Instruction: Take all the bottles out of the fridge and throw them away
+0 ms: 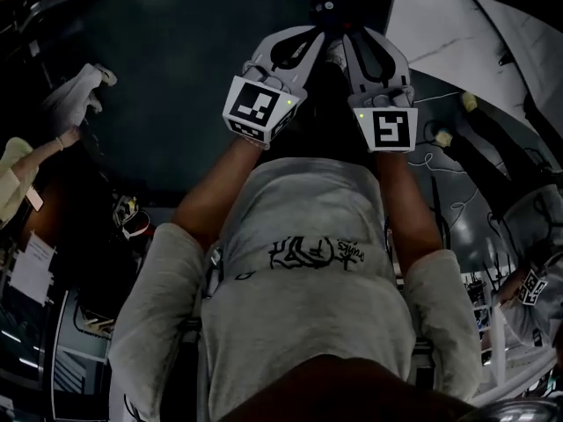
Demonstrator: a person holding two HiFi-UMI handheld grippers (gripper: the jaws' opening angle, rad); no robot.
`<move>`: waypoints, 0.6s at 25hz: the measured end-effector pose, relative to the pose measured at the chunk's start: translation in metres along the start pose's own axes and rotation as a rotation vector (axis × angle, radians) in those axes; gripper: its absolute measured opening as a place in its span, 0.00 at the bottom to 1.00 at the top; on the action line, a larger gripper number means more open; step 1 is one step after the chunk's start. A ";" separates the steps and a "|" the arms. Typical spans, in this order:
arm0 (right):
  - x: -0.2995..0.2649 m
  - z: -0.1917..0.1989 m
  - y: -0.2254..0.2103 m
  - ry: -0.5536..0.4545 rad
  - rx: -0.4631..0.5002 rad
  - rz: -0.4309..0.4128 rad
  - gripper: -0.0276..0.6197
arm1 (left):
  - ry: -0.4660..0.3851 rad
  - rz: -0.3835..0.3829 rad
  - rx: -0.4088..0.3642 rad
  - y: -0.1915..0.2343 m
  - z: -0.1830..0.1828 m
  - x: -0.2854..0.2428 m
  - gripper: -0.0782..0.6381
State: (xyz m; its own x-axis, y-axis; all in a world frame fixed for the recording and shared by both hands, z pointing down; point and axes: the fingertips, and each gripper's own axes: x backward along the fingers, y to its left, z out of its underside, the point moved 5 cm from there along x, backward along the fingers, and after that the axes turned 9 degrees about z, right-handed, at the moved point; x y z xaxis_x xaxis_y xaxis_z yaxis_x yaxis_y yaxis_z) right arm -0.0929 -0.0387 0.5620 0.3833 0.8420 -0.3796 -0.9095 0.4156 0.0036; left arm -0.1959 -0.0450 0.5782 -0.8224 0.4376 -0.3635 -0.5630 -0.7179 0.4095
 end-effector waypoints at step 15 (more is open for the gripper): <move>0.041 -0.134 -0.018 -0.073 -0.095 -0.031 0.09 | -0.128 0.058 -0.114 -0.052 -0.129 0.031 0.12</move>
State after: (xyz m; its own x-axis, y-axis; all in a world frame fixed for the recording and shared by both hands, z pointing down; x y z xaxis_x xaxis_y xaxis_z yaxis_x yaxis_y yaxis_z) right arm -0.0819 -0.0574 0.4226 0.4186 0.8537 -0.3098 -0.9070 0.4099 -0.0962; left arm -0.1818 -0.0640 0.4377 -0.8608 0.4541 -0.2298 -0.5077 -0.7971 0.3268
